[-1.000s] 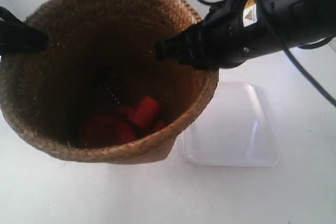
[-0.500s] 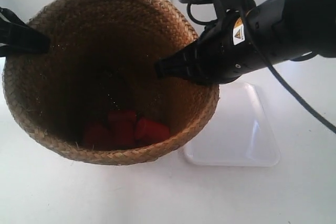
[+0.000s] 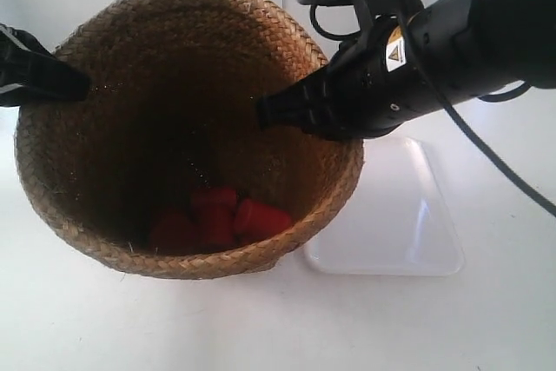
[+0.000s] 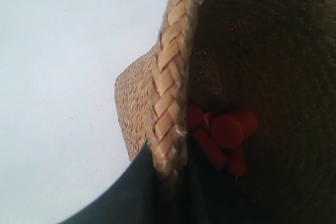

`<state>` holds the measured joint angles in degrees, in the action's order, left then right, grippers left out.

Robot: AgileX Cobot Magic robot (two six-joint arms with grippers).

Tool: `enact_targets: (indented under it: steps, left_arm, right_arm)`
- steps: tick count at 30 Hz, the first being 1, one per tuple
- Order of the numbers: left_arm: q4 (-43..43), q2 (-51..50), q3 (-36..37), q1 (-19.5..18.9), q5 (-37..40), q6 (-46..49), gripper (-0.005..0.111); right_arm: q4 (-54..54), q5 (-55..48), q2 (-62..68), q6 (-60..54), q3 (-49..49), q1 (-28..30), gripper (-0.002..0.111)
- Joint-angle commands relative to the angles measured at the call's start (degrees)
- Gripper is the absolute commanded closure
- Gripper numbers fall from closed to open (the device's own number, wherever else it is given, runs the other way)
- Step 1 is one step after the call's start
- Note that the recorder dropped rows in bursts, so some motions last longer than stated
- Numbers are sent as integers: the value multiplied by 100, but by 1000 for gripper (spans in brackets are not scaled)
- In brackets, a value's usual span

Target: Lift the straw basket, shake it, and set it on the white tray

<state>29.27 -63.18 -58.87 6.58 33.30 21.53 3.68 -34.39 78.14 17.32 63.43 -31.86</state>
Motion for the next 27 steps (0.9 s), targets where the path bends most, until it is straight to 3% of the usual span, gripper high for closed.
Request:
enact_targets:
  steps: [1, 3, 5, 7, 9, 16, 27]
  left_arm:
    - [445, 466, -680, 19, 650, 245, 107]
    - [706, 837, -997, 92, 792, 654, 107]
    - [453, 858, -542, 122, 248, 784, 107]
    - [89, 562, -22, 33, 131, 91, 107]
    - [34, 477, 113, -56, 259, 60, 107]
    - [266, 586, -84, -77, -120, 270, 107]
    - [277, 444, -49, -77, 78, 269, 107]
  right_arm:
    - [64, 66, -663, -285, 572, -137, 108]
    - [99, 429, -1201, -285, 701, -346, 108]
    - [611, 934, -1094, 4, 163, -399, 108]
    - [731, 477, -558, 496, -141, -201, 108]
    - [634, 222, -371, 394, -142, -176, 108]
    - [483, 364, -517, 37, -73, -212, 108]
    - [483, 385, -112, 75, -73, -212, 108]
